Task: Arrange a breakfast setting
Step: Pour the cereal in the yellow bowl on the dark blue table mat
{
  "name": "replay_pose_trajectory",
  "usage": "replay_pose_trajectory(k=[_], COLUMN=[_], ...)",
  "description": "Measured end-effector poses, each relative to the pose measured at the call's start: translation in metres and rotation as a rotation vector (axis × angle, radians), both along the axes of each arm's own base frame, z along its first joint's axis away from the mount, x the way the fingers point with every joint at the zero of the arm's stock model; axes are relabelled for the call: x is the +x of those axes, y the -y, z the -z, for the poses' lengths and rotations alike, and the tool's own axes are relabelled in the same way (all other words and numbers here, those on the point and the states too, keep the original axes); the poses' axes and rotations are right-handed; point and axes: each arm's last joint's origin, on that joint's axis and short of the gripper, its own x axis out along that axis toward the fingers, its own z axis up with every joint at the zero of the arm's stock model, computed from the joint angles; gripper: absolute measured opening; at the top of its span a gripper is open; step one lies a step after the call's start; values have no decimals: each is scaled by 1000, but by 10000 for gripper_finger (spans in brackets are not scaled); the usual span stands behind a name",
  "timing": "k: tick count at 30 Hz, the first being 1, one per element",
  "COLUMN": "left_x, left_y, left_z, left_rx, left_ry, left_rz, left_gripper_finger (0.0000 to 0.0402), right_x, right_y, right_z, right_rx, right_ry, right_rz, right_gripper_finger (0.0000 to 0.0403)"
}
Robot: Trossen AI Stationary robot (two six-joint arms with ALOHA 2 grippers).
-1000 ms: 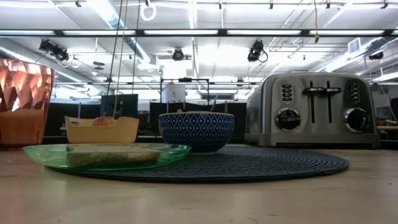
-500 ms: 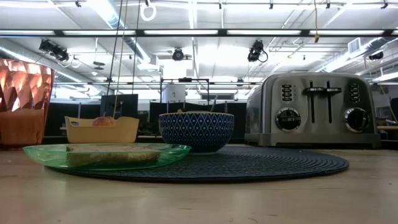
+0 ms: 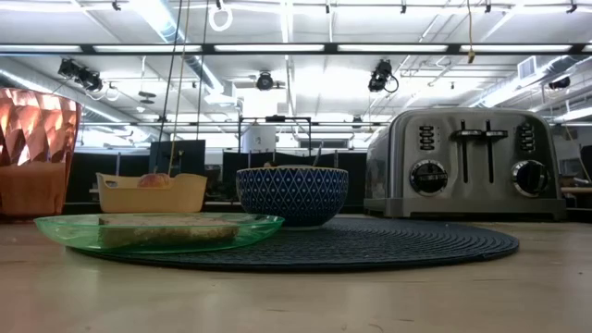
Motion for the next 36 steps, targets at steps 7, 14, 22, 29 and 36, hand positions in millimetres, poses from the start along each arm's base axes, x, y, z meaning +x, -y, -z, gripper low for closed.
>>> replay_pose_trajectory(k=[7, 14, 22, 29, 36], left_x=[16, 19, 19, 0, -17], left_y=[-9, -10, -10, -16, -24], left_z=[7, 10, 11, 12, 16], left_rx=[-47, -49, -46, -38, -24], left_ry=[-61, -89, -92, -130, -191], left_rz=[-92, -76, -75, -58, -61], left_gripper_finger=[250, 256, 256, 257, 257], right_x=[13, 15, 13, 7, 0], right_y=[6, 7, 7, 7, 6], right_z=[11, 12, 11, 6, 1], right_rx=[17, -2, 6, 4, -5], right_ry=[-50, -41, -38, -37, -68], right_rz=[35, 40, 29, 32, 4], right_gripper_finger=[347, 316, 313, 309, 306])
